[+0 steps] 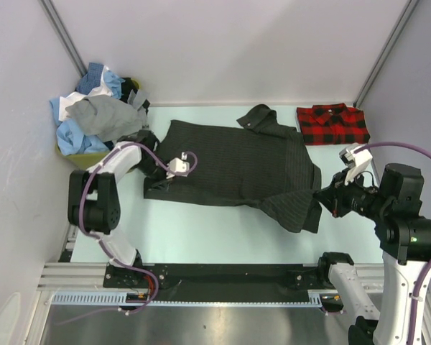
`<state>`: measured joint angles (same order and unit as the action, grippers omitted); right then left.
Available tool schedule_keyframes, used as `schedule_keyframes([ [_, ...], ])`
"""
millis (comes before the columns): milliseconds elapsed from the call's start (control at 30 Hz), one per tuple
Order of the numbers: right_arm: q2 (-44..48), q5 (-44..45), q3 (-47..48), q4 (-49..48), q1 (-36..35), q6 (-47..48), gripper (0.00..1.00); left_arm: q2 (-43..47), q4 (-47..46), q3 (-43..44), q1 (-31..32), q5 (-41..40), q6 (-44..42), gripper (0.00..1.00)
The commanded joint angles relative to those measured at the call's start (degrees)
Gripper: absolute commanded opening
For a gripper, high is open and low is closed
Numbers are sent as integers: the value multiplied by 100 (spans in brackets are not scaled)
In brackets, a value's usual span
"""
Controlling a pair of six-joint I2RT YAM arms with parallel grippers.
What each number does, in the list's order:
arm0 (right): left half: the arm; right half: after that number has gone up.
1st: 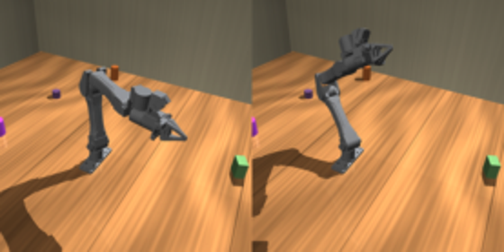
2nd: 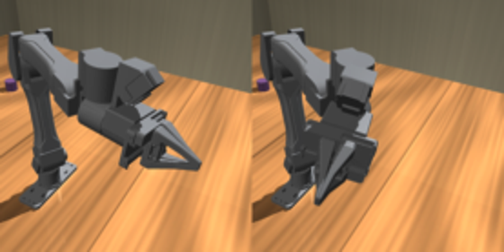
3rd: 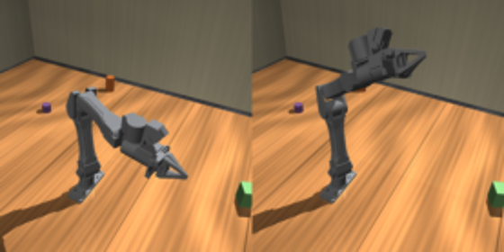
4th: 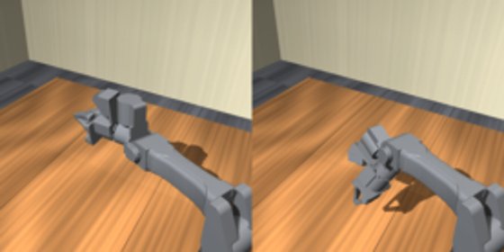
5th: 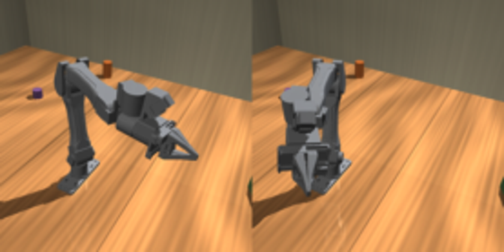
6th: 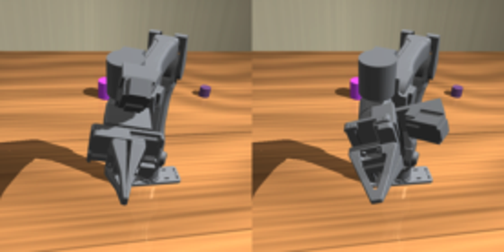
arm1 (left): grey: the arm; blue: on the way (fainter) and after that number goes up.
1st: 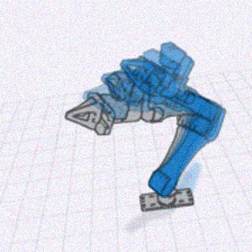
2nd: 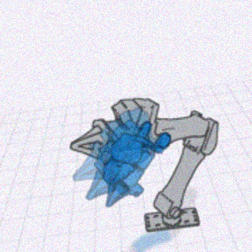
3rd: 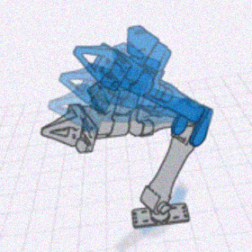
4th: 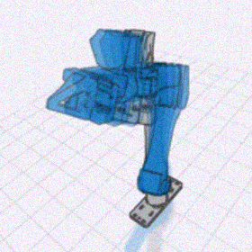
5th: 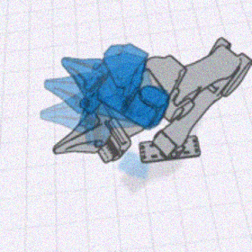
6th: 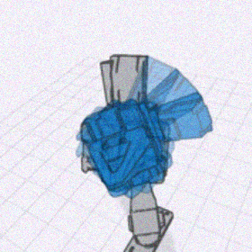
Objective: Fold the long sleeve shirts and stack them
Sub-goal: Fold the shirt
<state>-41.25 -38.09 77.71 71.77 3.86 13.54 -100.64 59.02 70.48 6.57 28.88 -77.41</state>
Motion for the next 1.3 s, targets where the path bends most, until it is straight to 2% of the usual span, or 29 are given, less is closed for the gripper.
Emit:
schedule_keyframes([
  [0, 74, 494, 244, -40, -8, -89, 0, 1133, 548, -341, -59, 311, -160, 0],
  [167, 144, 513, 227, 118, -8, 210, 0, 2344, 672, -1209, -59, 75, -380, 0],
  [333, 83, 495, 17, -223, -17, 150, 0, 2822, 216, -1660, -59, -190, -232, 0],
  [500, -461, 320, -283, -1390, -17, 105, 0, 2261, -259, -994, -77, -190, 426, 0],
  [767, -2436, 372, -81, -3027, -209, 201, 0, 380, -524, 833, -103, -260, 1078, 9],
  [867, -3027, 433, 103, -3528, -368, 298, 0, -95, -550, 1195, -112, -374, 1149, 9],
  [1100, -4389, 688, 446, -4452, -878, 228, 0, -518, -585, 1293, -112, -542, 1114, 15],
  [1267, -4620, 908, 648, -4584, -896, 132, 0, -509, -673, 1065, -112, -568, 1122, 18],
])
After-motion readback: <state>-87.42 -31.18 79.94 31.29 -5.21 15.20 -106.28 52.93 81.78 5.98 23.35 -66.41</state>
